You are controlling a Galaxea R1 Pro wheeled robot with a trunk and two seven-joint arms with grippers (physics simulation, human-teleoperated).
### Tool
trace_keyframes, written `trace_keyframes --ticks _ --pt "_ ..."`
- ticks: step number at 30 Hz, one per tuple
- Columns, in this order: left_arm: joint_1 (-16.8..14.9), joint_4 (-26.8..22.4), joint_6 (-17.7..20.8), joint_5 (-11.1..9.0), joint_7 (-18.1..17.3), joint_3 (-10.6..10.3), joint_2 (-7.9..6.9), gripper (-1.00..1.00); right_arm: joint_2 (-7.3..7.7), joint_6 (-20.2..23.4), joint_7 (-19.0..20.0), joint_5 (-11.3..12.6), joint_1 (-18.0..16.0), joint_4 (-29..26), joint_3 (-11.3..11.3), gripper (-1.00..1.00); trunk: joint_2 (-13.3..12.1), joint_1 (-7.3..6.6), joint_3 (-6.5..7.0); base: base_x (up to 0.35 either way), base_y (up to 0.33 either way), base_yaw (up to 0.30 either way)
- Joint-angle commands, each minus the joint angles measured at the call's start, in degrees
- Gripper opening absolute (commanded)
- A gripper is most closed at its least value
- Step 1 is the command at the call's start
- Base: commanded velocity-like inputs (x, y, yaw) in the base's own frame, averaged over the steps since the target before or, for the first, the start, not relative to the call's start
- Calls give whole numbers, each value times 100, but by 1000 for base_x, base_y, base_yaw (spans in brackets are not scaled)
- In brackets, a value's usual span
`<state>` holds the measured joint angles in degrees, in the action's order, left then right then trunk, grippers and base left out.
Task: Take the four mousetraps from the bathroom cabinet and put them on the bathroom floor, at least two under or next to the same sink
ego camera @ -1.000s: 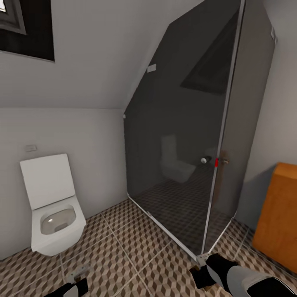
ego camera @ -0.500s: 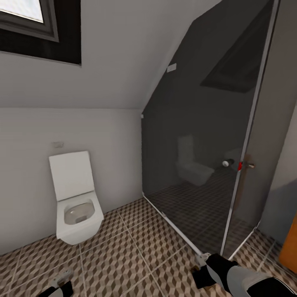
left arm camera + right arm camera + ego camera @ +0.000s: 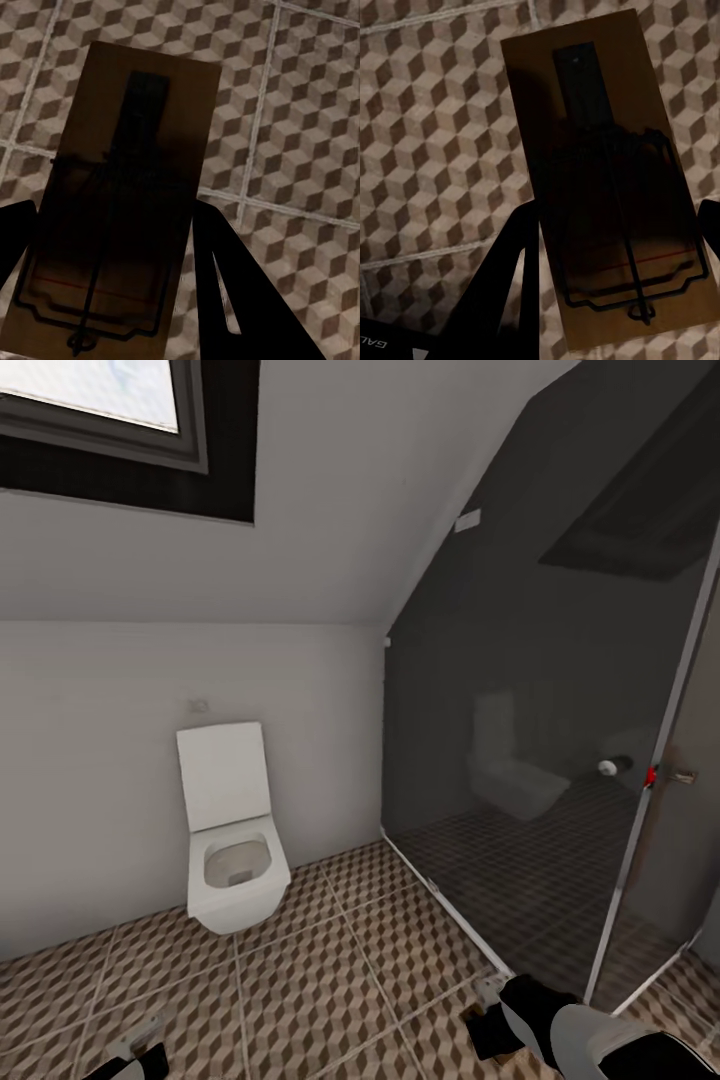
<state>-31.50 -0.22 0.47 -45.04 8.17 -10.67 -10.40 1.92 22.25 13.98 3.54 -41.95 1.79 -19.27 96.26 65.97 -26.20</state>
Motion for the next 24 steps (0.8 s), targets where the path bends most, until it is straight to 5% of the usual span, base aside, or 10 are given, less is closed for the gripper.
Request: trace_keyframes --ticks 1,24 --pt "-1 -2 6 -27 10 -49 3 -100 2 10 35 52 -6 6 -49 -100 4 0 -6 0 0 273" --pt "12 -4 6 -14 10 -49 45 -100 3 8 35 54 -6 6 -46 -100 4 0 -6 0 0 273"
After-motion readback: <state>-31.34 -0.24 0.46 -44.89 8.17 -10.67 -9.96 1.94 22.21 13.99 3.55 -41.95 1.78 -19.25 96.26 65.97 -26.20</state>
